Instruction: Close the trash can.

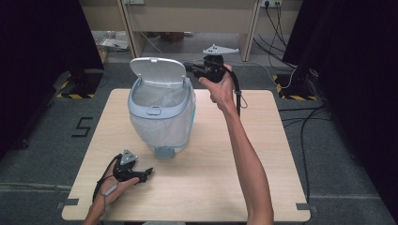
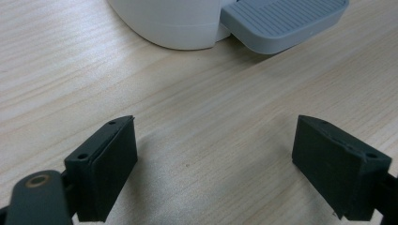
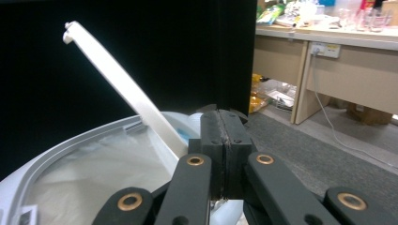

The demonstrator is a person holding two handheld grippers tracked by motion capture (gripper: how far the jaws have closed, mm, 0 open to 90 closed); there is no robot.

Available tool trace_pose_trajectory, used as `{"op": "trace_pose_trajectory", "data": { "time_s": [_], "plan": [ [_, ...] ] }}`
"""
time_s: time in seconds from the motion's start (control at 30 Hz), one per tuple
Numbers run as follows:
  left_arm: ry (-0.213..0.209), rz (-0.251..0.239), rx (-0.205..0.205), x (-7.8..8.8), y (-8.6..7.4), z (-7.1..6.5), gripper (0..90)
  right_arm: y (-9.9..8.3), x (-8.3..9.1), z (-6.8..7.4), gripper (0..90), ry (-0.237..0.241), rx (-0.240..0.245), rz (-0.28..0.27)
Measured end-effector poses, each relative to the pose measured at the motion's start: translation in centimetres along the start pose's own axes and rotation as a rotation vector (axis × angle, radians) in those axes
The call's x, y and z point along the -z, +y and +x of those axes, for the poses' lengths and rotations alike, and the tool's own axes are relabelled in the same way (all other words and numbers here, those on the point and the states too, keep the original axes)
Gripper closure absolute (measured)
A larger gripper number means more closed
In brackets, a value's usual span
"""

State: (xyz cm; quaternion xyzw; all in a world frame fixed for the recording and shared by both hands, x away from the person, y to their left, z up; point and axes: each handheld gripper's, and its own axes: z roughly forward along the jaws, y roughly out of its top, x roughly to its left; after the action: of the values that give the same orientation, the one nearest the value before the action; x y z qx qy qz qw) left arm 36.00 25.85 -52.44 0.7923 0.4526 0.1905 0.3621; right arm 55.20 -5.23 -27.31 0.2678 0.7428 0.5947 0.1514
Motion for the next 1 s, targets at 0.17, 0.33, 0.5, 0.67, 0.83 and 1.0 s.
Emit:
{"op": "trace_pose_trajectory", "data": {
  "time_s": [0.17,0.33,0.5,0.67,0.83,1.0],
  "plan": [
    [0.001,0.0,-0.002,0.0,0.0,0.0,13.2,-0.1,0.0,1.4,89.7,0.065,0.029,0.007],
    [0.0,0.0,-0.002,0.0,0.0,0.0,13.3,-0.3,-0.5,3.9,89.6,0.102,0.076,0.045],
    [0.001,0.001,-0.002,0.0,0.0,0.0,13.2,-0.7,0.0,5.1,89.6,0.1,0.094,0.052],
    [0.001,0.0,-0.002,0.0,0.0,0.0,13.2,-1.4,0.2,6.0,89.6,0.087,0.111,0.065],
    [0.001,0.001,-0.002,0.0,0.0,0.0,13.2,-2.0,0.2,6.5,89.3,0.092,0.116,0.076],
    [0.001,0.0,-0.001,0.0,0.0,0.0,13.2,-2.9,-0.1,7.5,88.6,0.104,0.136,0.094]
  ]
}}
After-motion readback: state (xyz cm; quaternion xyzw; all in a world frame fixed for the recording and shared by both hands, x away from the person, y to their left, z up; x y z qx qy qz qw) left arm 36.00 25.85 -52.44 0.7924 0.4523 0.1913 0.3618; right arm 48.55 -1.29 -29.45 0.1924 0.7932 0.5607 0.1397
